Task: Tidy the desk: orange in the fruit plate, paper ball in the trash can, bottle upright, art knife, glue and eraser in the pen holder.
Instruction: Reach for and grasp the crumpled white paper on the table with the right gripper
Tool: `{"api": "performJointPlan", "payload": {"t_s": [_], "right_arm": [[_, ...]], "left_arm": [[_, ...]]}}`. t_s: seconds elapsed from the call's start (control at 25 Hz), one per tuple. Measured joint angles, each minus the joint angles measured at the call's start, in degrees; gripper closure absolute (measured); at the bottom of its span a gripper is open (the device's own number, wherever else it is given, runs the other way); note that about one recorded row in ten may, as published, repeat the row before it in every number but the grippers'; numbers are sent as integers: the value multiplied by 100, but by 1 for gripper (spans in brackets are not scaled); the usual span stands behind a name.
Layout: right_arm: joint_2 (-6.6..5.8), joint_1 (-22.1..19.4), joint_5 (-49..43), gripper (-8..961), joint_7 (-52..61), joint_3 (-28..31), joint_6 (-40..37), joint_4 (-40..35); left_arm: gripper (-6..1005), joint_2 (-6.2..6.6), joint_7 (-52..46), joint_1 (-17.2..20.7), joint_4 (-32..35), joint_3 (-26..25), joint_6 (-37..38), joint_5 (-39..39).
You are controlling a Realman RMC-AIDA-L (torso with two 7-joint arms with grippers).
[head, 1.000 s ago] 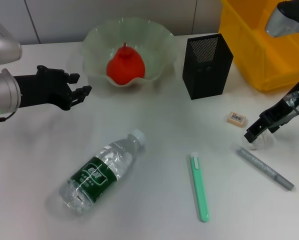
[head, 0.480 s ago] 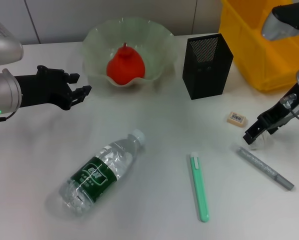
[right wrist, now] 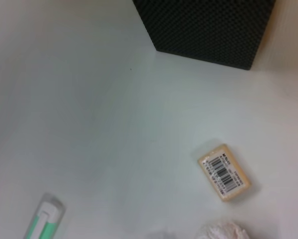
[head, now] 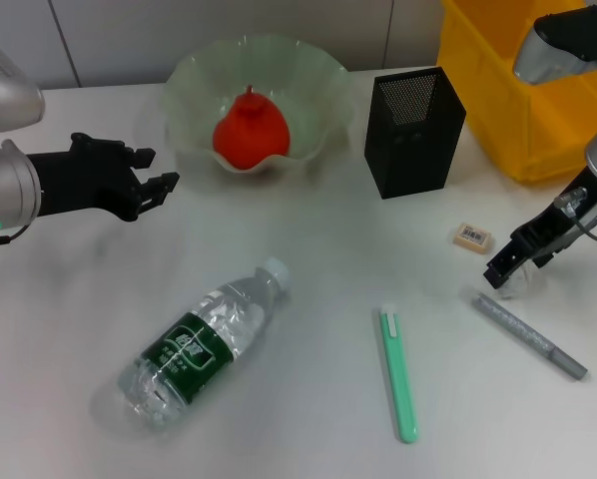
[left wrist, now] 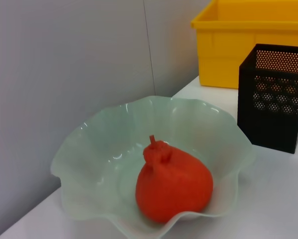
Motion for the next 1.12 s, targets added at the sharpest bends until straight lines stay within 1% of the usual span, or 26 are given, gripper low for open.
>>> {"api": "performJointPlan", "payload": {"t_s": [0.4,0.64,0.8,1.12], "right_arm": [[0,1,0,222,8,0,12,-16],[0,-25,0,440,10,0,12,-16],[0,-47,0,554,10,0,12,-18],[0,-61,6,596,26,8,-39,-25]], "left_arm": [[608,-7,47,-9,-29,-2,-1,-3],[608,-6,49,6,-28,-8,0,-4],[608,-6,49,21,-28,3,0,-3],[608,-6,43,56,-28,2,0,-6]]}}
